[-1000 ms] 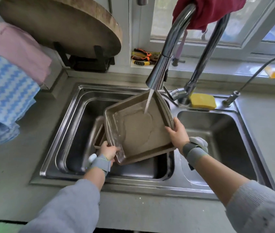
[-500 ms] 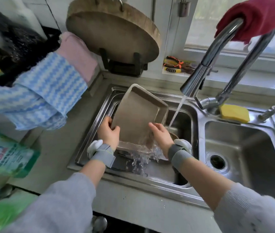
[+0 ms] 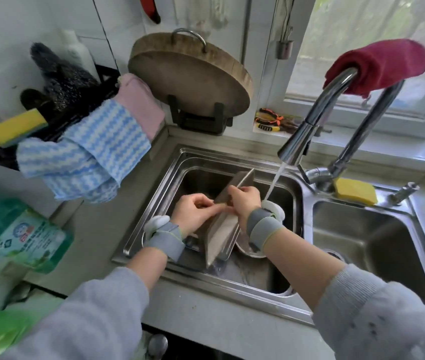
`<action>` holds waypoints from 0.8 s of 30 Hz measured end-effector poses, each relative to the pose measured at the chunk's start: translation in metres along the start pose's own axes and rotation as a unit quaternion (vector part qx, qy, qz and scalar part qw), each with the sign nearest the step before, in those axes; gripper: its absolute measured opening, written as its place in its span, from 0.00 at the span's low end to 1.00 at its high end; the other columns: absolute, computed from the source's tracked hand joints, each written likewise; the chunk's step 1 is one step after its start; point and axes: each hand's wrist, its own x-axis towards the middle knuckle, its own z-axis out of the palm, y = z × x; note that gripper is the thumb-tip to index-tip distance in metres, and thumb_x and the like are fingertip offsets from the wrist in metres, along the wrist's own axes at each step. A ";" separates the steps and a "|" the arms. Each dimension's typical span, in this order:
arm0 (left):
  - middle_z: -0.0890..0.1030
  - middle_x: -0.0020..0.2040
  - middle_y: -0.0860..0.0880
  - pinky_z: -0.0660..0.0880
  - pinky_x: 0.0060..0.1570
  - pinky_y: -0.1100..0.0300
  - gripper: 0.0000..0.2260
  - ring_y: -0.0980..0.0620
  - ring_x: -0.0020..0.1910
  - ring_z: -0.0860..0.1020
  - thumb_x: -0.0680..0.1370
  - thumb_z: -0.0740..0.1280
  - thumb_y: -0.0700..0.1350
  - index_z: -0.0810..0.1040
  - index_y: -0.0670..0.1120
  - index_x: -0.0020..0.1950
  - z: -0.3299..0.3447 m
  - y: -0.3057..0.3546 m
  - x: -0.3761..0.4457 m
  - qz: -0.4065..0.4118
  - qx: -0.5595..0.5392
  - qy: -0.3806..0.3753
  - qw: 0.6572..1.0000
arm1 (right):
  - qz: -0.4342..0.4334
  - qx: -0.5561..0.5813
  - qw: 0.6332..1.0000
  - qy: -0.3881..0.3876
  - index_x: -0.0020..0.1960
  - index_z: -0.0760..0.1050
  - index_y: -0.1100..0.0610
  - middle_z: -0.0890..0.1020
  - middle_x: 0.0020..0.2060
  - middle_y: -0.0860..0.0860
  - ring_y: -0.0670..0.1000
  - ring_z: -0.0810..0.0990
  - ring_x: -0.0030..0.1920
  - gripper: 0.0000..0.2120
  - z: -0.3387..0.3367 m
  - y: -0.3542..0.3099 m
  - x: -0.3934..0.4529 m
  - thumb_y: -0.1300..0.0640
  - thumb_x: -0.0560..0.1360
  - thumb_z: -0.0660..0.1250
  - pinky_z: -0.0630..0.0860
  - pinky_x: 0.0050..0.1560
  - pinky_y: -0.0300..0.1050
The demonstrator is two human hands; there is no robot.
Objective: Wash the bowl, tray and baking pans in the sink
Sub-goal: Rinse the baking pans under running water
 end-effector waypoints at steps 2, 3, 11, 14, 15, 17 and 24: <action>0.82 0.40 0.51 0.71 0.42 0.61 0.10 0.54 0.41 0.78 0.75 0.69 0.53 0.79 0.47 0.39 -0.004 -0.005 0.007 -0.059 -0.082 -0.020 0.995 | 0.007 0.026 0.999 0.040 0.35 0.73 0.60 0.76 0.31 0.55 0.56 0.77 0.34 0.11 -0.014 0.008 -0.003 0.63 0.76 0.61 0.78 0.38 0.49; 0.81 0.42 0.50 0.72 0.43 0.60 0.12 0.53 0.43 0.78 0.77 0.66 0.53 0.78 0.47 0.39 -0.008 -0.014 0.014 -0.102 -0.102 -0.006 0.989 | 0.009 0.025 0.998 0.064 0.33 0.71 0.60 0.73 0.30 0.54 0.55 0.75 0.33 0.13 -0.019 0.011 -0.003 0.63 0.76 0.60 0.75 0.36 0.48; 0.76 0.62 0.39 0.68 0.61 0.57 0.25 0.42 0.64 0.74 0.78 0.60 0.58 0.78 0.37 0.59 -0.031 -0.061 0.025 -0.246 0.127 0.018 0.961 | 0.062 0.045 0.991 0.108 0.56 0.72 0.64 0.75 0.45 0.58 0.55 0.74 0.42 0.09 -0.045 0.014 -0.011 0.63 0.78 0.57 0.70 0.42 0.46; 0.74 0.68 0.45 0.67 0.68 0.56 0.45 0.46 0.65 0.74 0.62 0.65 0.74 0.73 0.43 0.69 -0.043 -0.123 0.053 -0.312 0.115 -0.077 0.940 | 0.100 0.075 0.987 0.100 0.53 0.69 0.63 0.74 0.39 0.57 0.54 0.74 0.38 0.05 -0.060 0.028 -0.020 0.66 0.79 0.57 0.71 0.45 0.48; 0.75 0.67 0.46 0.67 0.67 0.56 0.51 0.46 0.63 0.75 0.53 0.70 0.75 0.74 0.44 0.68 -0.042 -0.143 0.061 -0.329 0.091 -0.092 0.935 | 0.110 0.073 0.986 0.103 0.53 0.69 0.64 0.74 0.39 0.57 0.55 0.74 0.39 0.05 -0.066 0.033 -0.021 0.65 0.79 0.57 0.72 0.45 0.48; 0.76 0.66 0.46 0.68 0.66 0.56 0.52 0.46 0.64 0.75 0.49 0.74 0.71 0.74 0.44 0.67 -0.038 -0.157 0.058 -0.351 0.012 -0.111 0.929 | 0.131 0.070 0.983 0.105 0.57 0.70 0.68 0.75 0.40 0.58 0.56 0.76 0.39 0.10 -0.080 0.042 -0.023 0.64 0.79 0.59 0.74 0.41 0.48; 0.82 0.56 0.46 0.72 0.64 0.53 0.33 0.47 0.57 0.79 0.62 0.76 0.61 0.80 0.43 0.60 -0.009 -0.074 -0.005 -0.303 -0.109 -0.090 0.943 | 0.133 -0.041 0.988 0.071 0.67 0.68 0.66 0.78 0.57 0.59 0.59 0.79 0.53 0.31 -0.120 0.056 -0.040 0.44 0.74 0.67 0.77 0.52 0.48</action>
